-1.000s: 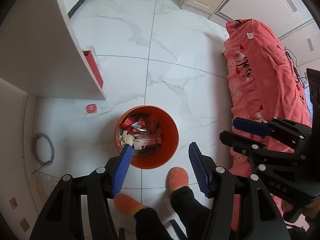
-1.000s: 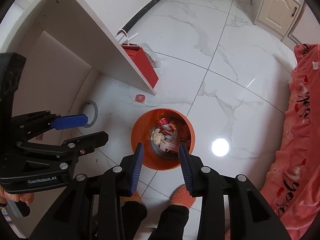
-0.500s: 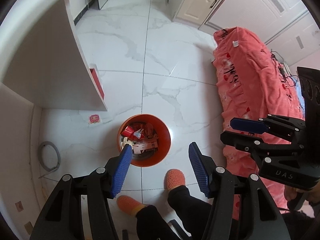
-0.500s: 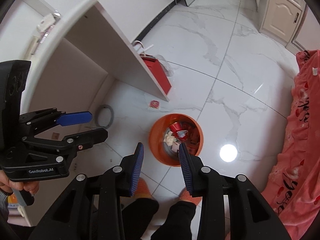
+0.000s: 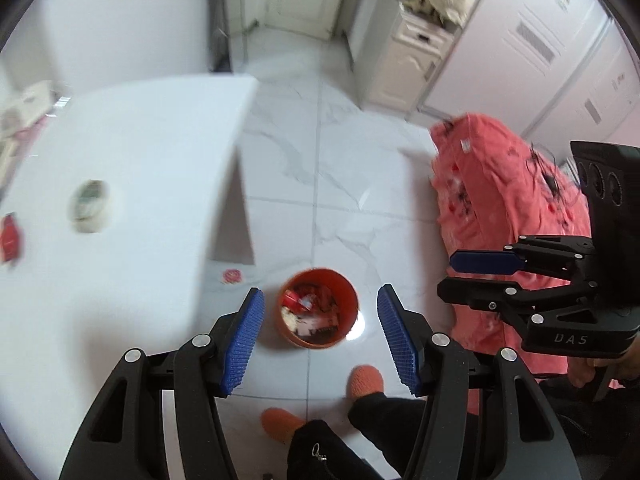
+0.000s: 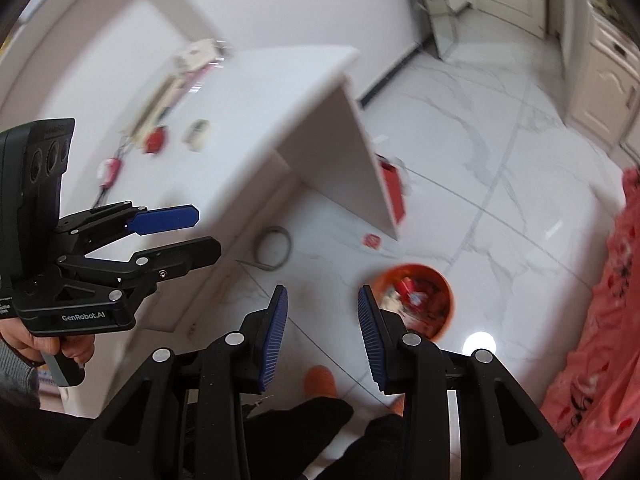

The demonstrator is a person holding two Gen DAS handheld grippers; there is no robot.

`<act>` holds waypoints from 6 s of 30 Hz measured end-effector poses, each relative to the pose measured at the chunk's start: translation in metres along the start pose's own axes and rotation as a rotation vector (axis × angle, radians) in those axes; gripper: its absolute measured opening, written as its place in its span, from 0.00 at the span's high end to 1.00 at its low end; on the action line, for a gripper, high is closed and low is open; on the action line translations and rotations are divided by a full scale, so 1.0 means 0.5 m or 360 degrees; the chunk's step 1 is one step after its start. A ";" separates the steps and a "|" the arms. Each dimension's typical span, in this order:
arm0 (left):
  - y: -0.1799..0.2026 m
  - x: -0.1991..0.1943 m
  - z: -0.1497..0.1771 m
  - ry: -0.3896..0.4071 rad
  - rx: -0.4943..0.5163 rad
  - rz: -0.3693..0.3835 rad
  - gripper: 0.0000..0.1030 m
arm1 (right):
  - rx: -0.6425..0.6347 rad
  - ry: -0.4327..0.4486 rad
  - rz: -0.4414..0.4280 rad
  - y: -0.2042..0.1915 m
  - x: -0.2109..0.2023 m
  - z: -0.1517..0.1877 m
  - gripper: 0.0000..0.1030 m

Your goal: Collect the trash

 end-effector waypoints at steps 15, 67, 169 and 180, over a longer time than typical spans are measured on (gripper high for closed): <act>-0.205 -0.191 -0.022 0.0346 -0.0300 -0.0206 0.31 | -0.0410 0.0123 -0.0102 -0.246 0.029 -0.220 0.57; -0.637 -0.061 -0.151 0.0176 -0.0533 -0.0437 0.55 | -0.0442 -0.0062 0.0179 -0.236 0.411 -0.399 0.55; 0.104 0.142 0.086 -0.0257 0.0326 0.0133 0.06 | 0.0377 -0.0143 -0.0313 0.130 0.086 0.145 0.12; 0.097 -0.104 0.053 0.0136 0.0296 -0.0010 0.06 | 0.0177 0.0176 -0.0361 -0.034 -0.142 0.026 0.11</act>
Point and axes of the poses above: each gripper's, at about its wrist camera, not at the fingertips, and x roughly the way its jaws point, y to its right, z to its underside, the point moved 10 cm from there along x, roughly the way its jaws point, and after that the axes turned 14 degrees about -x, right-handed, at the moved point
